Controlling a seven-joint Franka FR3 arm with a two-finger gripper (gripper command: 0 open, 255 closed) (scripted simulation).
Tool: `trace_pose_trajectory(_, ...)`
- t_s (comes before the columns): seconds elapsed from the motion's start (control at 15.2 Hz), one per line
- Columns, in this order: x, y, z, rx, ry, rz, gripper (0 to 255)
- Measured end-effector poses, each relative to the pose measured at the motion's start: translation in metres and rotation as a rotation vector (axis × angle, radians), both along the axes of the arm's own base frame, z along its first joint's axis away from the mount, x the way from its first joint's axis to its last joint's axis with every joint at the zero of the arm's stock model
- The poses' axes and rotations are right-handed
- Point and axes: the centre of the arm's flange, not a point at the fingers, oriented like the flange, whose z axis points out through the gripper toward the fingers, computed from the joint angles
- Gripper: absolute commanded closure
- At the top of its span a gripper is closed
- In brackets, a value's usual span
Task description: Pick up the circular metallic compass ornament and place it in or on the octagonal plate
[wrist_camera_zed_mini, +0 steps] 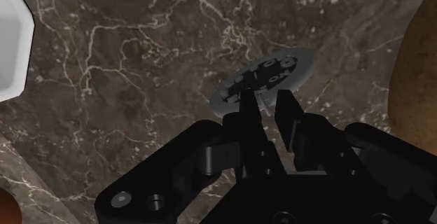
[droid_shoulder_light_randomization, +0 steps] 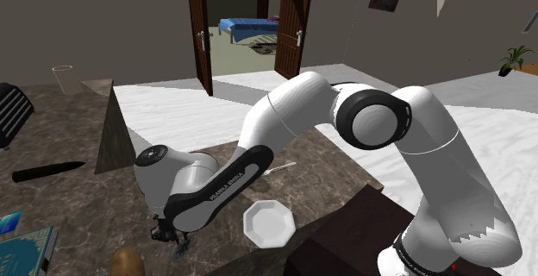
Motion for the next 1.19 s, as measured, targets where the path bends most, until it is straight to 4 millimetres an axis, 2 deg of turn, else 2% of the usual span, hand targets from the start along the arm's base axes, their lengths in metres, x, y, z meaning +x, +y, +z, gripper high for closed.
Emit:
trace_pose_trajectory(0.53,0.000,0.000,0.002,0.000,0.000,0.000,255)
trace_pose_trajectory(1.19,0.000,0.001,0.053,0.000,0.000,0.000,255)
